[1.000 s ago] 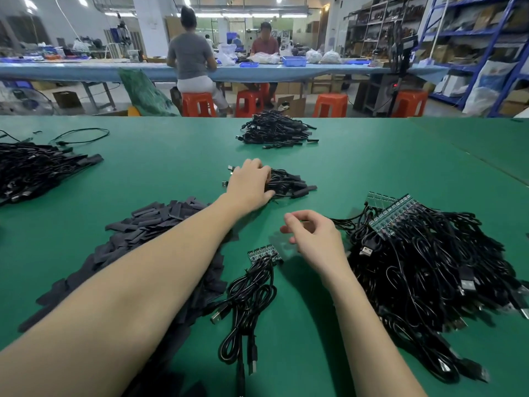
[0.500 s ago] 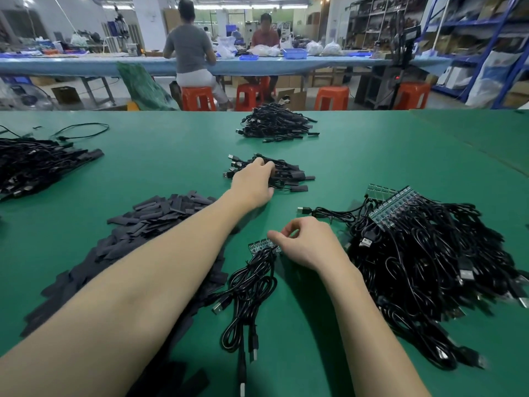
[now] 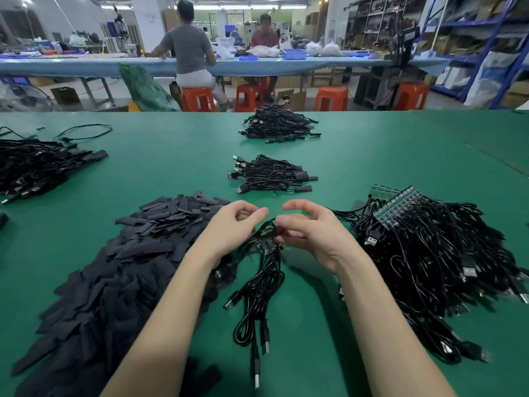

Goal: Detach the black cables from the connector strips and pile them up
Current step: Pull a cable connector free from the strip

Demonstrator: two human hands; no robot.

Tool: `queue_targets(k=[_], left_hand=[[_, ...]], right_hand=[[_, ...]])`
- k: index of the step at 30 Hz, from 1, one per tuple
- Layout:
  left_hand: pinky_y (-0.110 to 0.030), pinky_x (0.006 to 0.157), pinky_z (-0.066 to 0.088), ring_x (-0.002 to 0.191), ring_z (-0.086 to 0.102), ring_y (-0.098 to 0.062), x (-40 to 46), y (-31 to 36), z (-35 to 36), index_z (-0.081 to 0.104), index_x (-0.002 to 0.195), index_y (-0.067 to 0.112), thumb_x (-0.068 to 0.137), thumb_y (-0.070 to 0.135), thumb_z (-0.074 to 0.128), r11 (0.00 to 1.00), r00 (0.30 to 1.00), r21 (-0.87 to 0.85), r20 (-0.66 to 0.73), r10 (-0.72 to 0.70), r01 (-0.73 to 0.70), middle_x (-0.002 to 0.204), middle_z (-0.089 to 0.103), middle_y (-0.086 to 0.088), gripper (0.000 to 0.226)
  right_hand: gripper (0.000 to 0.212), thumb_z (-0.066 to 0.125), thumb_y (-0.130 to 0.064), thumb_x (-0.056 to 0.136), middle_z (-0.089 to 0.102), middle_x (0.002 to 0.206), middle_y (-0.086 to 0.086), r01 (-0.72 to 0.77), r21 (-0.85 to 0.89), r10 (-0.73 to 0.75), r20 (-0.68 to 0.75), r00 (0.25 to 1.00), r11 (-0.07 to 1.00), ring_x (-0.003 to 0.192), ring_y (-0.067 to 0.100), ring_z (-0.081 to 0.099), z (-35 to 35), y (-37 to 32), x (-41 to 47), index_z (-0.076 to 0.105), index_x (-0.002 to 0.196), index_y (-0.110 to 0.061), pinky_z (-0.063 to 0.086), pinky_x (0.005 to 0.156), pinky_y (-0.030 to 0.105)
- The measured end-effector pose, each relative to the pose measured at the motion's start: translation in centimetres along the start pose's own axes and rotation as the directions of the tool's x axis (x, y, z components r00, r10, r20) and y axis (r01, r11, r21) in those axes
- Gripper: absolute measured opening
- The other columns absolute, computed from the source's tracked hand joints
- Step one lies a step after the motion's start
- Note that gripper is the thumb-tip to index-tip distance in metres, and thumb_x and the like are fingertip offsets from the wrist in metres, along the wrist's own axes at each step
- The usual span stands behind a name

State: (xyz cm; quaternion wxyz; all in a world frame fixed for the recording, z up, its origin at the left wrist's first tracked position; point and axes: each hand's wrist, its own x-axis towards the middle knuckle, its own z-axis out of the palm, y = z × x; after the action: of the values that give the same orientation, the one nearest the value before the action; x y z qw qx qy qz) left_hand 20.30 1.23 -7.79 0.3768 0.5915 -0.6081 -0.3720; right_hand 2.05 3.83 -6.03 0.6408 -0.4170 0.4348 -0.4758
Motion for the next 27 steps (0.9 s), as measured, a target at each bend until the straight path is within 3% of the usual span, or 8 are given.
queue_targets(k=[6,8,10,13,16,18,23,27], left_hand=[[-0.052,0.103,0.05,0.106,0.069,-0.024,-0.6,0.3,-0.5,0.073,0.1,0.029,0.071,0.065,0.071,0.979,0.975,-0.143,0.188,-0.119,0.147,0.108,0.074,-0.005,0.047],[-0.046,0.096,0.055,0.094,0.067,-0.02,-0.7,0.5,-0.4,0.074,0.103,0.024,0.072,0.062,0.073,0.971,0.962,-0.147,0.228,-0.153,0.189,0.109,0.073,-0.012,0.049],[-0.029,0.074,0.057,0.078,0.065,-0.011,-0.8,0.6,-0.4,0.072,0.107,0.015,0.085,0.051,0.074,0.954,0.939,-0.193,0.302,-0.164,0.229,0.099,0.072,-0.01,0.042],[-0.023,0.07,0.055,0.083,0.067,-0.01,-0.9,0.8,-0.2,0.069,0.113,0.008,0.093,0.027,0.07,0.893,0.916,-0.364,0.383,-0.116,0.265,0.102,0.072,-0.005,0.027],[-0.024,0.068,0.057,0.08,0.069,-0.014,-0.8,0.9,0.0,0.066,0.114,0.009,0.09,0.015,0.073,0.847,0.946,-0.471,0.307,-0.103,0.245,0.101,0.073,-0.008,0.026],[-0.021,0.063,0.056,0.072,0.069,-0.011,-0.8,0.8,0.3,0.068,0.108,0.013,0.087,0.015,0.076,0.864,0.954,-0.454,0.286,-0.089,0.217,0.089,0.075,-0.003,0.023],[-0.021,0.064,0.055,0.074,0.07,-0.011,-0.7,0.6,0.8,0.076,0.092,0.023,0.086,0.019,0.078,0.893,0.954,-0.425,0.301,-0.016,0.149,0.088,0.076,-0.001,0.008],[-0.02,0.063,0.054,0.073,0.07,-0.011,-0.9,0.9,0.8,0.071,0.099,0.018,0.077,0.02,0.084,0.887,0.961,-0.44,0.275,-0.018,0.143,0.092,0.077,0.0,0.026]], right_hand=[[0.027,0.076,0.001,0.075,0.07,0.083,0.005,0.039,0.12,-0.07,0.271,0.96,0.992,0.08,0.022,0.071,-1.7,-0.1,-0.7,0.067,0.095,-0.015,0.061,0.079,0.038],[0.023,0.069,0.0,0.077,0.068,0.084,0.004,0.035,0.184,-0.093,0.317,0.944,0.982,0.081,0.021,0.071,-2.2,-0.2,-0.9,0.071,0.091,-0.018,0.06,0.082,0.041],[0.024,0.065,0.001,0.079,0.067,0.083,0.003,0.039,0.241,-0.123,0.347,0.93,0.97,0.084,0.021,0.07,-2.6,-0.3,-1.0,0.072,0.089,-0.02,0.059,0.085,0.043],[0.018,0.069,-0.005,0.079,0.066,0.08,0.002,0.03,0.173,-0.092,0.363,0.927,0.984,0.085,0.021,0.069,-3.0,-0.5,-1.1,0.072,0.088,-0.02,0.058,0.087,0.043],[0.011,0.082,-0.028,0.081,0.067,0.073,0.003,0.017,-0.165,0.011,0.166,0.986,0.986,0.072,0.019,0.062,-2.7,-0.4,-1.0,0.073,0.084,-0.023,0.057,0.075,0.033],[0.016,0.081,-0.035,0.084,0.072,0.072,0.002,0.044,-0.322,-0.057,-0.032,0.998,0.946,0.068,0.017,0.06,-2.3,0.0,-0.6,0.073,0.085,-0.021,0.055,0.07,0.026],[0.01,0.082,-0.035,0.083,0.075,0.08,-0.006,0.127,-0.285,-0.164,-0.111,0.98,0.95,0.067,0.004,0.067,-0.9,0.6,-0.2,0.079,0.083,-0.025,0.054,0.061,0.016],[0.013,0.082,-0.038,0.081,0.074,0.081,-0.005,0.133,-0.303,-0.172,-0.106,0.979,0.944,0.066,0.002,0.063,-0.9,0.7,-0.1,0.08,0.082,-0.026,0.052,0.061,0.016]])
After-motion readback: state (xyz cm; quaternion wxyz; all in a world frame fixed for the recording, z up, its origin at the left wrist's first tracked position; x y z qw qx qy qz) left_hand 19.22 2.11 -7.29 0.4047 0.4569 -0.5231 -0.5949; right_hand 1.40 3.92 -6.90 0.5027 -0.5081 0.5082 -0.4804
